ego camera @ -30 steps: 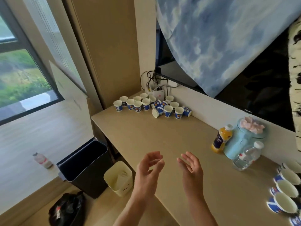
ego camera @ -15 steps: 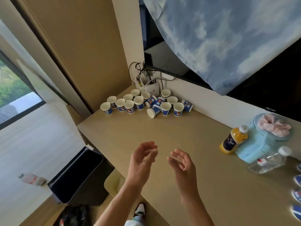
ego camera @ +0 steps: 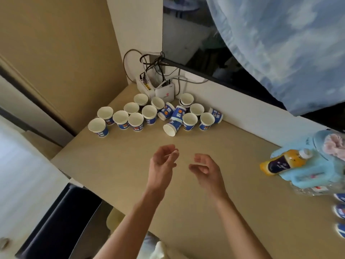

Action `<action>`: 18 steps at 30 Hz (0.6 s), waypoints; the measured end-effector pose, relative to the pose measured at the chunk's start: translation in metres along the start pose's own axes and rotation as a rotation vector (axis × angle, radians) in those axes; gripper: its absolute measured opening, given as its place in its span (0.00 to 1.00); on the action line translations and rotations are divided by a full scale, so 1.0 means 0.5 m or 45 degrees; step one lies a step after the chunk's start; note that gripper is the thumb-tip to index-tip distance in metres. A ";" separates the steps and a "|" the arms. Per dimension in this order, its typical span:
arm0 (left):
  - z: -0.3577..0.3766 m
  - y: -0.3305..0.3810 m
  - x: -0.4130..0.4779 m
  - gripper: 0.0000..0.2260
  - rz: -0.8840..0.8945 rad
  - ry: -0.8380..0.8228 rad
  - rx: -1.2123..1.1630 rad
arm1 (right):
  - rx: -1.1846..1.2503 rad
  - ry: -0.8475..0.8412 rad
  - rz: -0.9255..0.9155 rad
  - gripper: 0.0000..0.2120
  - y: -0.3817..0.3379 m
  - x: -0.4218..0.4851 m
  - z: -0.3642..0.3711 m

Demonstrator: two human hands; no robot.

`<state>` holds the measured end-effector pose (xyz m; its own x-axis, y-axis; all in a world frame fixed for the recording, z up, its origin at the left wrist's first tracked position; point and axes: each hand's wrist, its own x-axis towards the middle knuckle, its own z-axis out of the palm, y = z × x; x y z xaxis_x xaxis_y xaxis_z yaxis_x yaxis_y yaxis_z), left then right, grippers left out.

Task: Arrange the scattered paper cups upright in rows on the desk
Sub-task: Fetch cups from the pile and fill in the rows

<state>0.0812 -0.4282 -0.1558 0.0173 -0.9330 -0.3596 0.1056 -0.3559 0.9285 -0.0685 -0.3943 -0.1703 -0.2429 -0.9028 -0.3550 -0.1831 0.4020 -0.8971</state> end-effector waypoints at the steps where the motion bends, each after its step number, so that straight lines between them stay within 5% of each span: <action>1: -0.013 -0.003 0.015 0.05 -0.015 0.012 -0.002 | -0.075 -0.012 -0.014 0.16 -0.007 0.032 0.021; 14: -0.176 -0.040 0.101 0.03 -0.134 0.144 -0.014 | -1.104 -0.223 -0.139 0.29 0.006 0.370 0.178; 18: -0.184 -0.050 0.113 0.10 -0.160 0.149 -0.003 | -1.272 -0.262 -0.108 0.32 0.017 0.397 0.212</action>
<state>0.1712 -0.4671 -0.2077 0.1192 -0.8686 -0.4810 0.1162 -0.4689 0.8756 -0.0172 -0.5865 -0.2762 -0.0414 -0.9052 -0.4230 -0.9254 0.1944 -0.3254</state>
